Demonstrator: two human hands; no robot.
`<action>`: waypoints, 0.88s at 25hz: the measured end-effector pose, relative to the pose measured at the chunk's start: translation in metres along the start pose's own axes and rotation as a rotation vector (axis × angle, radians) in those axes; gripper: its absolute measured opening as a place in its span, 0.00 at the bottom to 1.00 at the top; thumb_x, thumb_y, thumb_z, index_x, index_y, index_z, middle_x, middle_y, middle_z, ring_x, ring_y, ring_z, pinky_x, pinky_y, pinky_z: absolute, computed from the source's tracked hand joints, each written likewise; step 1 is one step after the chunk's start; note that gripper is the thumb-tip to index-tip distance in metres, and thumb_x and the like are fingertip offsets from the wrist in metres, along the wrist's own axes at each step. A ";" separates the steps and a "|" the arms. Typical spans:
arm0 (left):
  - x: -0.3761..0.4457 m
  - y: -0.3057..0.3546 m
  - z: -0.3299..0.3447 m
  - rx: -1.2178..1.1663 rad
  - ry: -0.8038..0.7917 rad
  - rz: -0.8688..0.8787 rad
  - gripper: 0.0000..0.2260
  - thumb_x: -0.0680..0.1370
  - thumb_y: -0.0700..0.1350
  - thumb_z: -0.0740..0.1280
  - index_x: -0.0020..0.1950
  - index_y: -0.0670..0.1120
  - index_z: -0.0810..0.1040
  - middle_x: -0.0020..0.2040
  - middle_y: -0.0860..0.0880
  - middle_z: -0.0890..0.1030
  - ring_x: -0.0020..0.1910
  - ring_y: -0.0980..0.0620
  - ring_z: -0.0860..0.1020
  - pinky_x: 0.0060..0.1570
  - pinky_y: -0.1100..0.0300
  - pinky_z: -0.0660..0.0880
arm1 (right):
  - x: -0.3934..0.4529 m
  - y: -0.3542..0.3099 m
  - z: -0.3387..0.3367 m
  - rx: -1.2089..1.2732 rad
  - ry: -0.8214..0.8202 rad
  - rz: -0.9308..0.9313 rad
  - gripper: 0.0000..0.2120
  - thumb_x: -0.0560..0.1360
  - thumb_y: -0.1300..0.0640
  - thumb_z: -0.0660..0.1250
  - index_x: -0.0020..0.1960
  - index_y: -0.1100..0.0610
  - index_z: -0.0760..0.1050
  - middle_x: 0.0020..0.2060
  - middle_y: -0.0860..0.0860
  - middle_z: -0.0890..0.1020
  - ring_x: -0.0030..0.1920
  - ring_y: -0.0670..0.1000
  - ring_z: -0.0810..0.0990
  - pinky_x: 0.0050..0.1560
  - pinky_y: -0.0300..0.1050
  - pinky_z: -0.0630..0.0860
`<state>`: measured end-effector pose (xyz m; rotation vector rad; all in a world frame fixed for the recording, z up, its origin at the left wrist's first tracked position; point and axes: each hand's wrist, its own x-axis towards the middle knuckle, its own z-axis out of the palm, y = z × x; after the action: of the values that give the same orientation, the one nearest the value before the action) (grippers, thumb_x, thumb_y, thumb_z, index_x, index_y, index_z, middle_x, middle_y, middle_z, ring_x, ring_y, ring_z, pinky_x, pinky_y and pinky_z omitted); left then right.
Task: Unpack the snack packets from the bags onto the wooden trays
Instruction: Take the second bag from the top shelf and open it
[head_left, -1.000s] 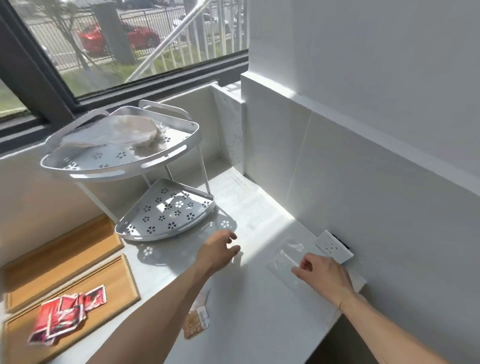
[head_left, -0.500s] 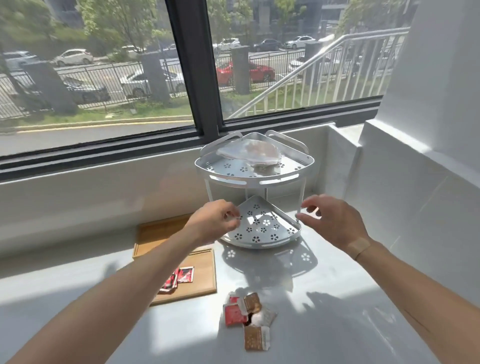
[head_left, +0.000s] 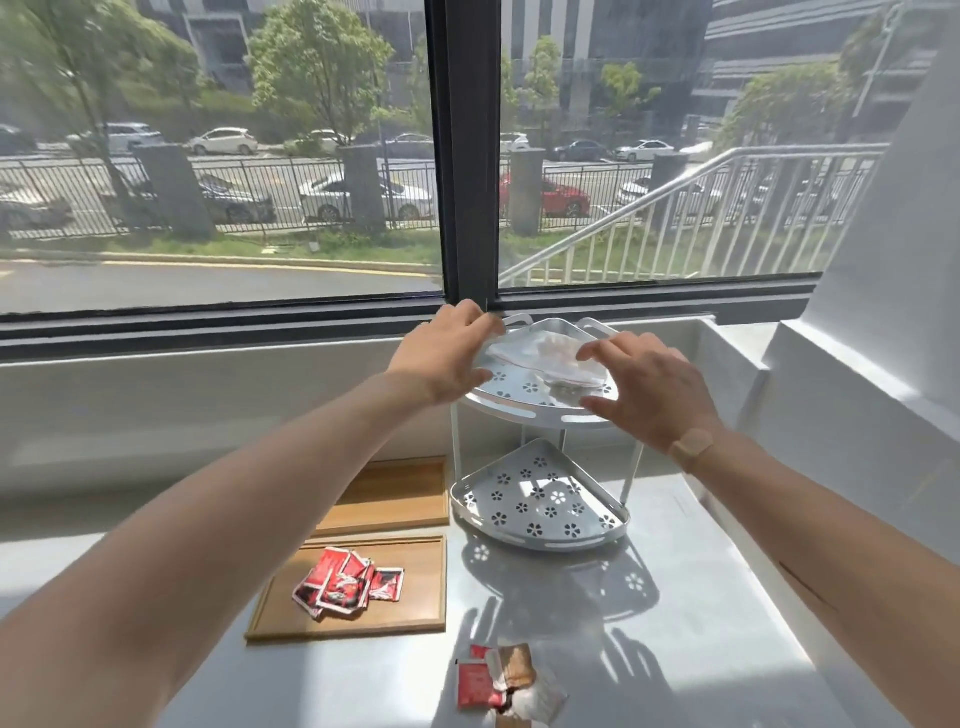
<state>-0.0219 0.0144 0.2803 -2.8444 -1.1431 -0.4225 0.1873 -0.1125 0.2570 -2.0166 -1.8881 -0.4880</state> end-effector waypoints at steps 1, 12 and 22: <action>0.005 0.003 -0.001 0.035 -0.009 0.007 0.25 0.76 0.50 0.70 0.71 0.53 0.67 0.69 0.49 0.69 0.66 0.48 0.69 0.60 0.52 0.72 | 0.003 0.001 0.001 -0.003 -0.007 0.006 0.20 0.71 0.44 0.72 0.60 0.49 0.76 0.54 0.50 0.81 0.53 0.56 0.78 0.50 0.51 0.74; 0.024 0.001 0.004 0.028 0.094 0.059 0.07 0.81 0.43 0.61 0.56 0.50 0.77 0.56 0.48 0.78 0.55 0.45 0.74 0.51 0.53 0.71 | 0.015 -0.003 -0.006 0.076 0.034 0.221 0.07 0.77 0.51 0.65 0.49 0.50 0.81 0.45 0.50 0.84 0.50 0.55 0.80 0.43 0.48 0.77; -0.007 -0.027 -0.047 -0.136 0.183 0.007 0.07 0.83 0.43 0.57 0.56 0.47 0.74 0.54 0.47 0.78 0.54 0.45 0.75 0.47 0.51 0.72 | 0.041 -0.035 -0.038 0.319 0.204 0.269 0.05 0.76 0.55 0.67 0.49 0.51 0.81 0.47 0.53 0.85 0.48 0.57 0.82 0.50 0.54 0.78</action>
<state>-0.0563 0.0228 0.3222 -2.8467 -1.1095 -0.7701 0.1541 -0.0915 0.3100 -1.8891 -1.4440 -0.2866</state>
